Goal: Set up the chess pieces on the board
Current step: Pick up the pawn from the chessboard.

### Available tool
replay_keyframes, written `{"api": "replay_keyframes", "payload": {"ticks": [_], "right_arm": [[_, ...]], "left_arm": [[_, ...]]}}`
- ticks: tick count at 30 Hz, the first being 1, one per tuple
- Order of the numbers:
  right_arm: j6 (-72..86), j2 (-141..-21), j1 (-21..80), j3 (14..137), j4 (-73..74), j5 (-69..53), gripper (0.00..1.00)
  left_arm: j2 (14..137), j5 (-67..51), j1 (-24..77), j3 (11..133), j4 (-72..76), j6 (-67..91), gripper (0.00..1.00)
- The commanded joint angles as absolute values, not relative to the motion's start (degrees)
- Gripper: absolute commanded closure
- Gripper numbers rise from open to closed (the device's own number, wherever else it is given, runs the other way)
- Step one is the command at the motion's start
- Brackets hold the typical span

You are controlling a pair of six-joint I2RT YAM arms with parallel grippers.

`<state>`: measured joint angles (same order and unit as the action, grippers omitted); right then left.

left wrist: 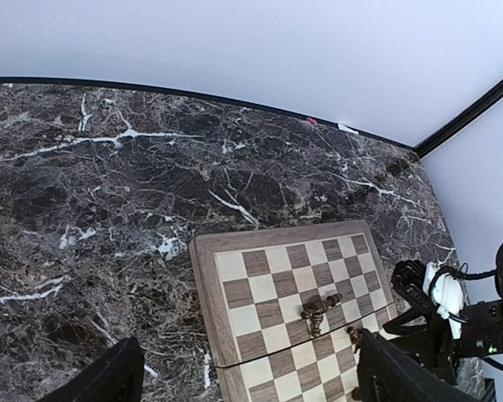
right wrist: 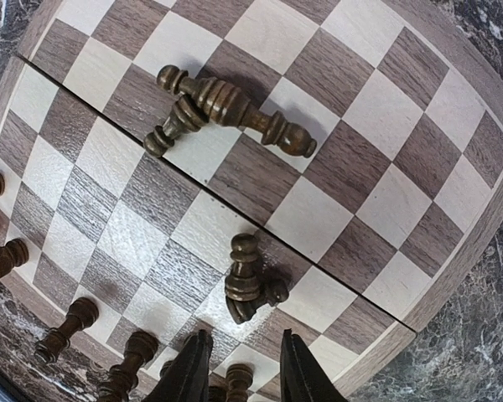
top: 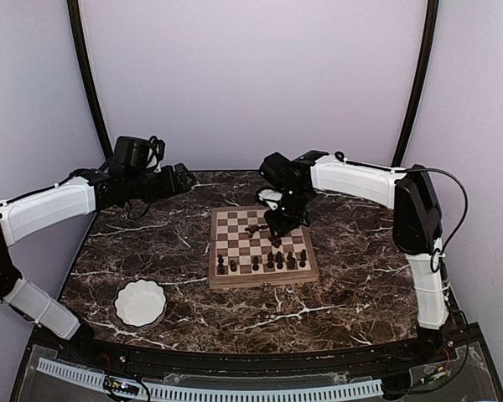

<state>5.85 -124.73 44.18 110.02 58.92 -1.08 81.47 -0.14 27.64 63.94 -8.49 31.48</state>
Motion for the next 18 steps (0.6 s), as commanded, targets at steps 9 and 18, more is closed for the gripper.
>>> {"api": "replay_keyframes", "payload": {"ticks": [9,18], "right_arm": [[5.8,-130.1,44.5,112.3,58.3,-0.2,0.65],[6.1,-132.0,44.5,111.7,58.2,1.8,0.71]], "left_arm": [[77.9,-6.1,27.6,64.2,-9.5,28.9,0.18],[78.3,-7.4,27.6,63.6,-8.4,29.5,0.19]]}}
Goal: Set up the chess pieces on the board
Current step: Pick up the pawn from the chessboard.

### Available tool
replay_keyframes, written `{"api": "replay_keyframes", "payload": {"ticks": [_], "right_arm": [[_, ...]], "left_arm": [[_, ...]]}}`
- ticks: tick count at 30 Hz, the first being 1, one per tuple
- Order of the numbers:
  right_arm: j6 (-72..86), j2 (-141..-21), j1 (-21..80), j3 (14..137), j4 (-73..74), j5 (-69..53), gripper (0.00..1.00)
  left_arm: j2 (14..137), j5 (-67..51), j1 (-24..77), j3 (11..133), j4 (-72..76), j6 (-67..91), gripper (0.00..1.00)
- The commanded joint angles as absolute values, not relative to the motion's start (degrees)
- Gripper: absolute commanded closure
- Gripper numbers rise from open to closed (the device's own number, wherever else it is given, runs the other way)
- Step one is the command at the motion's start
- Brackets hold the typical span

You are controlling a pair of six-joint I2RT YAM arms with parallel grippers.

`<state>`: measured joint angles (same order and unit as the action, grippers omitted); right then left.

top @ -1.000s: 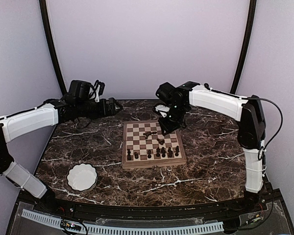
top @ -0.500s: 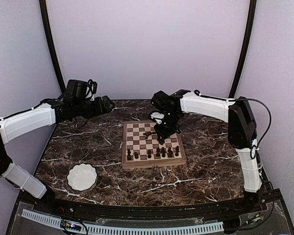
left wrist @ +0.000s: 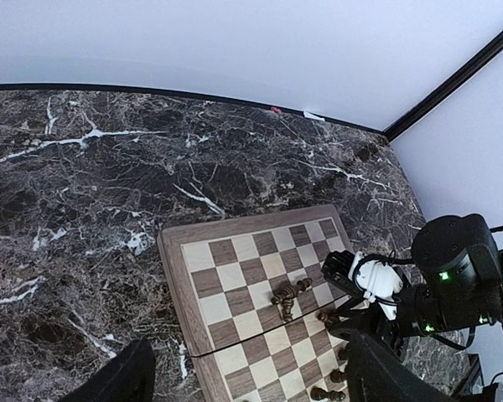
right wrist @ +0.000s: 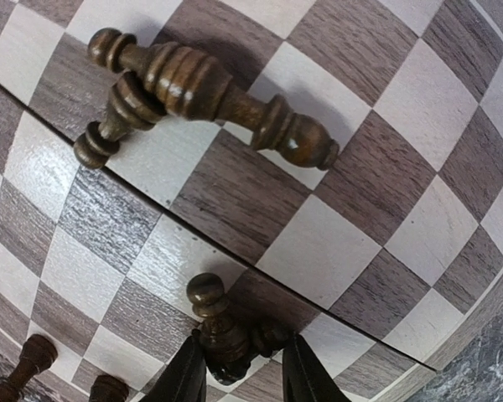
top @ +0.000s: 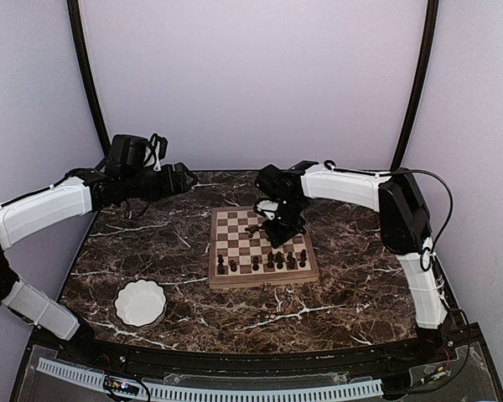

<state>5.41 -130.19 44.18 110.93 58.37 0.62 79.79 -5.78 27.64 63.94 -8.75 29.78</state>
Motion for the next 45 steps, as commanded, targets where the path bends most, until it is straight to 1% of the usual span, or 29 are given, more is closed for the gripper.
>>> {"api": "replay_keyframes", "payload": {"ticks": [1,5,9,14,17,23,30,34,38,42,45], "right_arm": [[6.1,-132.1,44.5,111.7,58.1,1.5,0.75],[5.9,-131.5,44.5,110.8,57.4,1.1,0.88],[5.7,-129.7,44.5,108.5,55.7,1.9,0.92],[5.5,-128.9,44.4,108.7,55.5,2.1,0.93],[5.8,-127.3,44.4,108.7,55.4,2.2,0.94],[4.7,-120.2,44.3,103.3,48.7,0.4,0.95],[3.8,-119.4,44.2,101.1,48.0,0.3,0.96],[0.9,-115.1,44.3,97.2,42.9,-5.1,0.95],[-2.8,-111.0,44.3,94.5,38.5,-10.6,0.93],[-4.1,-110.5,44.5,94.4,38.1,-14.2,0.92],[-4.3,-111.1,44.7,94.6,37.9,-14.8,0.92]], "left_arm": [[78.4,-7.6,27.6,63.5,-8.1,29.5,0.20],[79.5,-9.8,27.6,63.4,-7.0,28.9,0.24],[82.8,-13.8,27.7,63.8,-6.5,28.3,0.29],[86.8,-19.7,28.5,64.5,-5.7,27.8,0.33],[88.4,-21.7,29.2,65.5,-5.5,27.2,0.34],[91.8,-26.8,30.3,67.7,-6.0,26.8,0.36],[96.5,-31.0,31.5,71.7,-8.3,26.7,0.38],[97.5,-33.3,31.7,72.0,-6.9,27.5,0.38],[99.4,-38.1,31.7,72.8,-5.4,29.7,0.38],[102.3,-43.9,31.7,73.2,-1.9,34.4,0.37],[104.9,-47.7,31.7,73.7,2.3,39.0,0.37]]}}
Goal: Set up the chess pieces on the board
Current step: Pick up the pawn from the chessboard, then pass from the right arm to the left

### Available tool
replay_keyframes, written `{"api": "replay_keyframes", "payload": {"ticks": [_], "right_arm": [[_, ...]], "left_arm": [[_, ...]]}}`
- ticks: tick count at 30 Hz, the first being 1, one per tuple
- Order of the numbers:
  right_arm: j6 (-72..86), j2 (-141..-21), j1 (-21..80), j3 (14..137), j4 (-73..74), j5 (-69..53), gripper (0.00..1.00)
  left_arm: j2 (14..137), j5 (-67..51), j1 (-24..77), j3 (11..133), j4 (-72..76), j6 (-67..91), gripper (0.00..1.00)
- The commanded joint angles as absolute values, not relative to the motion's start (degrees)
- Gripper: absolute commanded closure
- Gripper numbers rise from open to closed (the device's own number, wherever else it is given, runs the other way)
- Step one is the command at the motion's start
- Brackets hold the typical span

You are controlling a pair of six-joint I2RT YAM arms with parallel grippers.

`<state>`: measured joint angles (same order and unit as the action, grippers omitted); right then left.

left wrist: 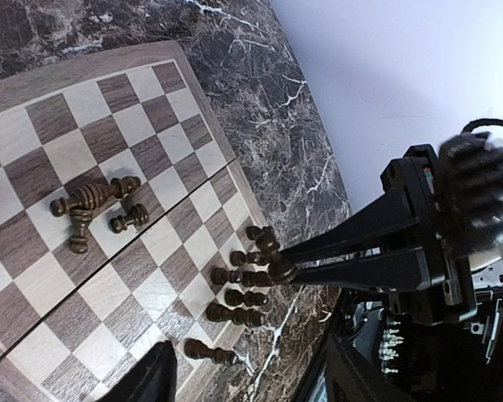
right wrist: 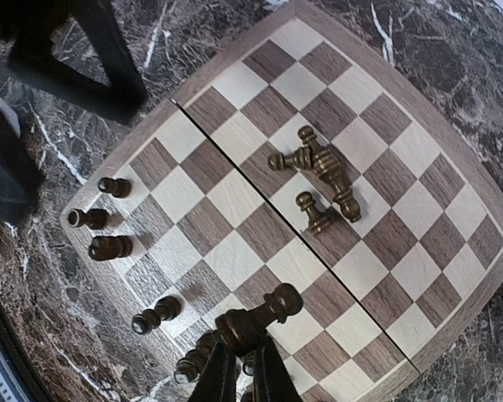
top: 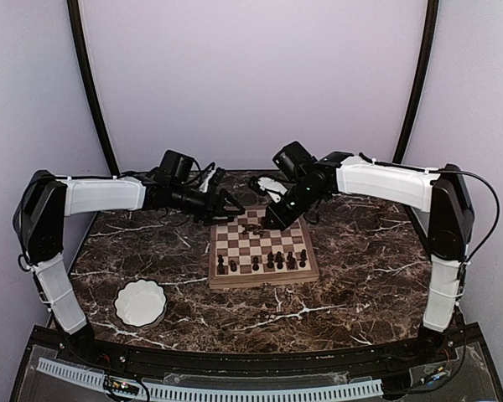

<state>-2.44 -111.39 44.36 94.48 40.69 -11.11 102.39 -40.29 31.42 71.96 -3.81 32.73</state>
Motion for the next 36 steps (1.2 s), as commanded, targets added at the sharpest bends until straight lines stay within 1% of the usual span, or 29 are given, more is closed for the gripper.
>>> {"api": "replay_keyframes", "payload": {"ticks": [1,4,12,17,23,31,36], "right_arm": [[-4.4,-111.3,44.9,94.9,37.9,-15.3,0.92],[-4.9,-111.7,45.4,96.2,38.1,-16.0,0.92],[-5.5,-112.8,46.3,98.3,38.7,-17.5,0.92],[-5.7,-112.6,47.0,98.0,39.0,-17.8,0.91],[-5.7,-112.6,47.4,97.8,38.9,-17.9,0.91],[-5.8,-112.9,47.5,98.0,38.9,-17.8,0.91],[-5.8,-113.2,47.6,98.3,38.9,-17.9,0.90]], "left_arm": [[106.1,-48.8,31.7,73.9,3.2,40.6,0.37],[108.1,-51.1,31.7,74.5,6.7,43.3,0.38],[111.5,-55.7,31.7,74.7,9.9,47.2,0.39],[112.3,-57.2,31.7,73.9,14.5,50.7,0.43],[113.2,-58.5,31.7,74.1,15.3,51.7,0.50],[114.1,-59.9,31.7,74.4,15.2,52.1,0.66],[114.3,-60.7,31.7,74.6,15.6,52.3,0.81]]}}
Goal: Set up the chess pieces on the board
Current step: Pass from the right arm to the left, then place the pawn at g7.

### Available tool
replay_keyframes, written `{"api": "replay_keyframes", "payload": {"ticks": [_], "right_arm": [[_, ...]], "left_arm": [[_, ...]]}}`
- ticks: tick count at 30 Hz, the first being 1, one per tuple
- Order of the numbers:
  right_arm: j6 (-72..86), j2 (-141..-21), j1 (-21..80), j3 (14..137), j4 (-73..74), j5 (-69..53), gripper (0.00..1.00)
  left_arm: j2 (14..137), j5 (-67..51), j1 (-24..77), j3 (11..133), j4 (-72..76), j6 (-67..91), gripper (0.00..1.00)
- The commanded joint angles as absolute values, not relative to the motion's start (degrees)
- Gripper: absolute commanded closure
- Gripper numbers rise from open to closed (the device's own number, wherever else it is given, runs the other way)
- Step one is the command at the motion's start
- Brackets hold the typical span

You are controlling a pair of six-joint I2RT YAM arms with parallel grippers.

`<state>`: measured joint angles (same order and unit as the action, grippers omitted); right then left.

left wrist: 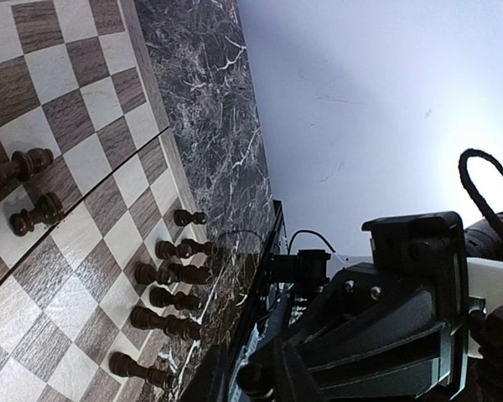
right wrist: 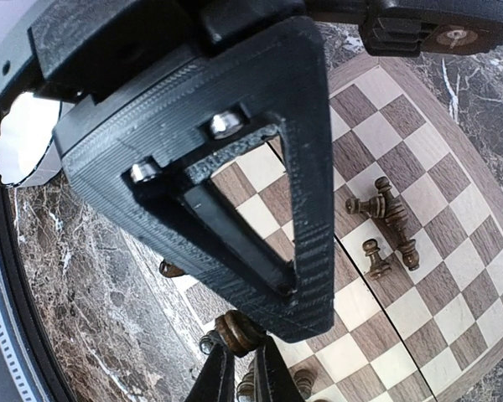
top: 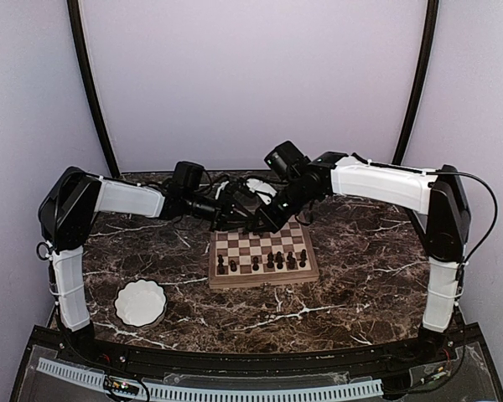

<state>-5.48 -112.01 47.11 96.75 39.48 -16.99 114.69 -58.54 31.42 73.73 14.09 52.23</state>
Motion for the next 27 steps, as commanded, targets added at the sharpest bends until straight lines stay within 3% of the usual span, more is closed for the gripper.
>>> {"api": "replay_keyframes", "payload": {"ticks": [1,5,12,20,27], "right_arm": [[-5.8,-113.3,47.6,98.3,39.0,-17.9,0.90],[-5.5,-112.2,47.6,98.1,40.1,-17.0,0.81],[-3.3,-102.0,46.8,92.0,41.1,-16.3,0.65],[-0.4,-95.3,45.0,85.4,40.1,-11.7,0.61],[0.0,-93.9,44.7,83.0,41.0,-10.8,0.60]], "left_arm": [[114.3,-60.7,31.7,74.6,15.7,52.4,0.82],[113.9,-60.3,31.7,76.5,12.6,50.1,0.91],[105.4,-47.6,32.1,76.9,2.2,35.5,0.93],[92.3,-17.2,38.7,63.8,3.7,9.5,0.91],[86.9,-10.2,40.5,52.5,14.3,3.7,0.92]]}}
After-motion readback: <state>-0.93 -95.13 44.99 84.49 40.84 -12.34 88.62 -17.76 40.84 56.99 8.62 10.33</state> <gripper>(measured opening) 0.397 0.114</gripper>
